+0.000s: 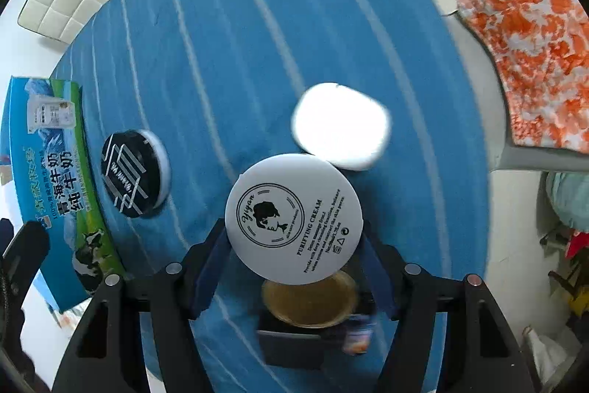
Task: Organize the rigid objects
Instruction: 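Grasp the black round tin with the left tool while the right tool grasps the white round jar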
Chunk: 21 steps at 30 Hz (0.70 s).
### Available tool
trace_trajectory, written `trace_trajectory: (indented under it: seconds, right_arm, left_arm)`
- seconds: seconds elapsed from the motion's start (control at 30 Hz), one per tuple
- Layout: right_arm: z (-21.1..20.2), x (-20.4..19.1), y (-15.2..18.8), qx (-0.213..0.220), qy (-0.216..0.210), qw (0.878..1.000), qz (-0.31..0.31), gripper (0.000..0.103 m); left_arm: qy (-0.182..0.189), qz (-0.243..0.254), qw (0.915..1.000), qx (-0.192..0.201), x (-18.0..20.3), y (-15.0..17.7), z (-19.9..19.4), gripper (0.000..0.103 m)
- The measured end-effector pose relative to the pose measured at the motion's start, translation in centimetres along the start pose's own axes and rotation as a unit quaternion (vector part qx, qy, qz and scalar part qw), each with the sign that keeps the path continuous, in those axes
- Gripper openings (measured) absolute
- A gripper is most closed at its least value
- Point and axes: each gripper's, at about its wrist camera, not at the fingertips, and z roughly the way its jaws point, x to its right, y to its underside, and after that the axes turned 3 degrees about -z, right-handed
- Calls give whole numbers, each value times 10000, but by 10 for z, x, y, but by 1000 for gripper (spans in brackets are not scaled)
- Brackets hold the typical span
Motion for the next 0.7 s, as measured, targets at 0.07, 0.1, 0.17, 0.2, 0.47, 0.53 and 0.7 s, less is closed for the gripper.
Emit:
trace_trajectory:
  seconds: [0.07, 0.1, 0.17, 0.2, 0.47, 0.53, 0.7]
  right_arm:
    - [-7, 5, -2, 60, 78, 9999, -41, 69]
    - [-12, 11, -5, 108, 100, 9999, -46, 69]
    - [-18, 18, -10, 164, 130, 9998, -52, 69]
    - [-22, 23, -13, 205, 129, 9997, 0, 69]
    - [-40, 23, -41, 390, 54, 9992, 50, 68]
    - [-42, 17, -44, 424, 16, 9991, 21, 67]
    - [-45, -3, -55, 577, -46, 9983, -114, 62]
  left_arm:
    - [152, -85, 9998, -27, 2, 0, 5, 97]
    - [215, -152, 9996, -87, 2, 0, 9, 97]
    - [343, -265, 9987, -260, 3, -1, 22, 97]
    - [395, -318, 9982, -333, 3, -2, 27, 97]
    - [221, -429, 9946, -924, 20, -18, 79, 97]
    - [218, -517, 9928, -1062, 20, -21, 92, 97]
    - [255, -703, 9858, -1503, 13, -27, 128, 97]
